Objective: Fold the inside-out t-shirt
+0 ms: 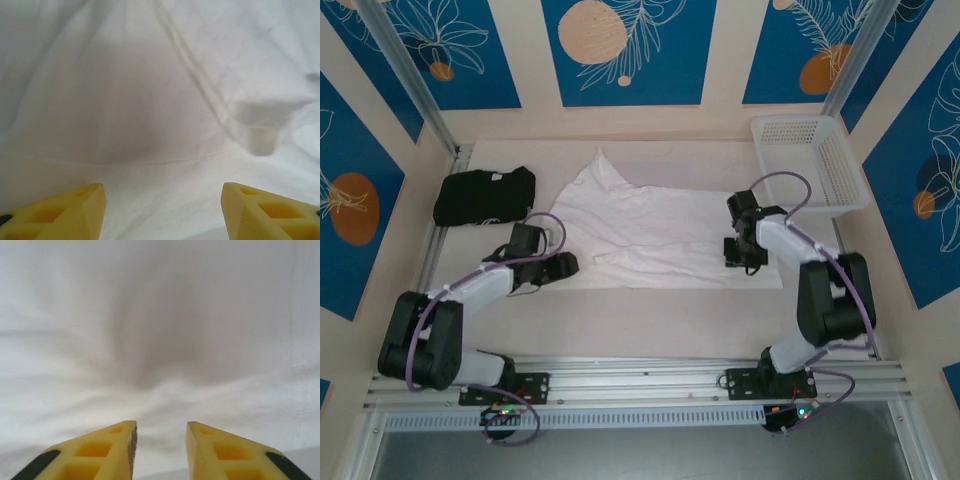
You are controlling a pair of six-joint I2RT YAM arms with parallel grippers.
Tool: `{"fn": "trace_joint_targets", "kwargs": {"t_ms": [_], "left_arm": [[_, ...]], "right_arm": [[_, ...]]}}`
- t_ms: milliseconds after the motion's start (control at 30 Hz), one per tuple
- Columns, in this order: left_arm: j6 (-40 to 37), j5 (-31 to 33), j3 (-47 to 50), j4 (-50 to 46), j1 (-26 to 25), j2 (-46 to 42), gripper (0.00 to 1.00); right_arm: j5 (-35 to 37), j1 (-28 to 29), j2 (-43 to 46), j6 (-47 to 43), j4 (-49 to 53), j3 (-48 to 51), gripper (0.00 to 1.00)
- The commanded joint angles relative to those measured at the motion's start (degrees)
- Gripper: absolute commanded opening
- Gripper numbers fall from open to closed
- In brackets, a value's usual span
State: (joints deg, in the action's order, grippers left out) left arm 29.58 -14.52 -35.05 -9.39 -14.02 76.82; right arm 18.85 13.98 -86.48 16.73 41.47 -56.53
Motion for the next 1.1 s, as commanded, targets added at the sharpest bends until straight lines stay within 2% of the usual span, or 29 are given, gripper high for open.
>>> {"fn": "trace_joint_targets", "kwargs": {"t_ms": [0,133,267,400,567,633,700,833,967,1067], "left_arm": [[0.20,2.24,-1.40,0.07,0.17,-2.20,0.63],[2.41,0.83,-1.28,1.54,2.08,-0.87,0.63],[3.25,-0.05,-0.08,2.79,4.60,0.11,0.63],[2.41,0.02,0.66,2.92,5.63,1.64,0.63],[2.00,-0.08,2.39,4.02,6.12,2.77,0.62],[1.63,0.19,2.88,4.11,6.32,2.90,0.62],[1.50,0.35,3.35,4.11,6.46,3.00,0.62],[1.53,0.46,4.45,4.71,6.66,3.02,0.62],[1.27,0.72,5.18,5.13,6.68,3.16,0.62],[0.93,1.37,5.64,5.18,6.74,3.15,0.62]], "right_arm": [[-11.05,8.69,4.76,-5.85,-17.50,1.05,0.43],[-13.80,19.87,-1.66,-12.91,-25.82,-3.78,0.53],[-15.73,28.79,-12.82,-19.40,-30.08,-11.76,0.60],[-16.10,32.94,-22.57,-23.17,-29.61,-19.58,0.62],[-15.45,34.37,-31.13,-25.25,-27.37,-26.87,0.61],[-14.56,34.28,-33.31,-25.43,-26.15,-28.72,0.58],[-13.70,34.00,-34.53,-25.35,-25.66,-29.84,0.50],[-11.16,33.33,-34.66,-23.85,-25.73,-30.83,0.20],[-7.53,31.43,-33.40,-18.59,-25.50,-31.12,0.00],[-6.19,28.23,-31.72,-11.26,-24.35,-31.11,0.00]]}}
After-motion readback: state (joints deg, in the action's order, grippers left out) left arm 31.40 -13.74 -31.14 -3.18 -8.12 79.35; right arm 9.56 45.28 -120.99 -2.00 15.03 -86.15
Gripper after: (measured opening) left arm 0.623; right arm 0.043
